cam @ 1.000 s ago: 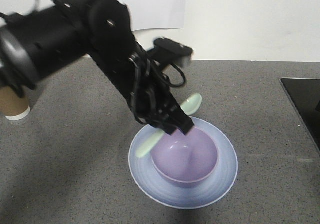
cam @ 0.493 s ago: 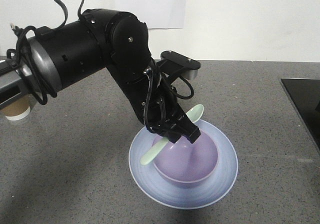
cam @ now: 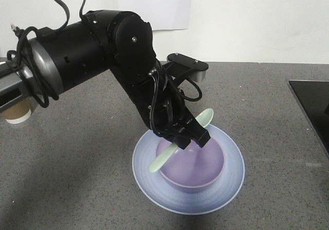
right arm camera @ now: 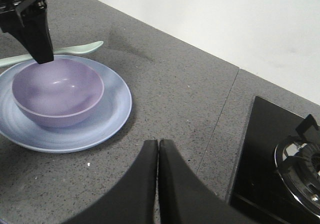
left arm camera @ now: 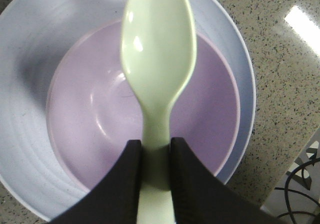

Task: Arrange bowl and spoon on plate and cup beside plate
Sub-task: 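Lower the pale green spoon into the bowl and open the left gripper, then raise the left gripper away from the bowl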

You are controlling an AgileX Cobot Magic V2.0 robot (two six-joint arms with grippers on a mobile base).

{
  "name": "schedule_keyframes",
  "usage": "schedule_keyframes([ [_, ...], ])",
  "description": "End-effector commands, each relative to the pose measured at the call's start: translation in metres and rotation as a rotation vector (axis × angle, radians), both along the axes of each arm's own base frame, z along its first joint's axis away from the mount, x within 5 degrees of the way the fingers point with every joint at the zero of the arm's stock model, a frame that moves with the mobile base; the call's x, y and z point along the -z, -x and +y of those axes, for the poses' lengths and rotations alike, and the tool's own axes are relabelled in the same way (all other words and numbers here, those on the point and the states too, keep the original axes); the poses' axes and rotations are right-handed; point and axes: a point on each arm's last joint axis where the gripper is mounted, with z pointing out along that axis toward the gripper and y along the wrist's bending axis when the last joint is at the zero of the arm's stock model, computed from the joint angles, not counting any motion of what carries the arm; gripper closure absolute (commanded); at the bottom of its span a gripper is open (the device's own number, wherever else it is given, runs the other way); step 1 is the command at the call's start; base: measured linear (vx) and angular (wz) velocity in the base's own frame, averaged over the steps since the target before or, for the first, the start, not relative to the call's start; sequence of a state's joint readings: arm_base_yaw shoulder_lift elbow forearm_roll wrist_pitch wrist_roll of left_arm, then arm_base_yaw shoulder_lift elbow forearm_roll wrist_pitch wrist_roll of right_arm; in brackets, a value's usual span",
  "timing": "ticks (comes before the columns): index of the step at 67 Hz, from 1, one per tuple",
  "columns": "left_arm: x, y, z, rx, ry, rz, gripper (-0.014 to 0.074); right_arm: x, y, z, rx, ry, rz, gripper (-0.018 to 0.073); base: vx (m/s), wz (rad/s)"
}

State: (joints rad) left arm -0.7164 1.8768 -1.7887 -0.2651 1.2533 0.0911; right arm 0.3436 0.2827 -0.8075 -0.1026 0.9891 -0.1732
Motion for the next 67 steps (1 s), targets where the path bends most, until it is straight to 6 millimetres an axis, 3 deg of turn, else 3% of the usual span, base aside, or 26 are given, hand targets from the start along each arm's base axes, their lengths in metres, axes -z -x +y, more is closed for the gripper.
schedule_keyframes([
  [1,-0.026,0.010,0.002,-0.001,0.070,-0.032,0.0464,-0.012,-0.003,-0.001,0.022,-0.026,-0.079,0.0566,0.00,0.00],
  [24,-0.026,0.010,0.002,-0.016,0.071,-0.025,0.0208,-0.012,-0.004,-0.003,0.058,-0.035,-0.081,0.0566,0.00,0.00],
  [37,-0.033,0.012,0.004,-0.023,0.081,-0.039,0.0173,-0.012,-0.004,-0.003,0.058,-0.035,-0.081,0.0566,0.00,0.00],
  [50,-0.069,0.026,0.026,-0.039,0.089,-0.163,0.0174,-0.012,-0.004,-0.003,0.057,-0.038,-0.083,0.0566,0.00,0.00],
  [59,-0.111,0.045,0.058,-0.103,0.089,-0.322,0.0176,-0.013,-0.004,-0.003,0.054,-0.042,-0.084,0.0566,0.00,0.00],
  [67,-0.152,0.068,0.098,-0.208,0.078,-0.507,0.0204,-0.013,-0.004,-0.003,0.052,-0.045,-0.090,0.0566,0.00,0.00],
])
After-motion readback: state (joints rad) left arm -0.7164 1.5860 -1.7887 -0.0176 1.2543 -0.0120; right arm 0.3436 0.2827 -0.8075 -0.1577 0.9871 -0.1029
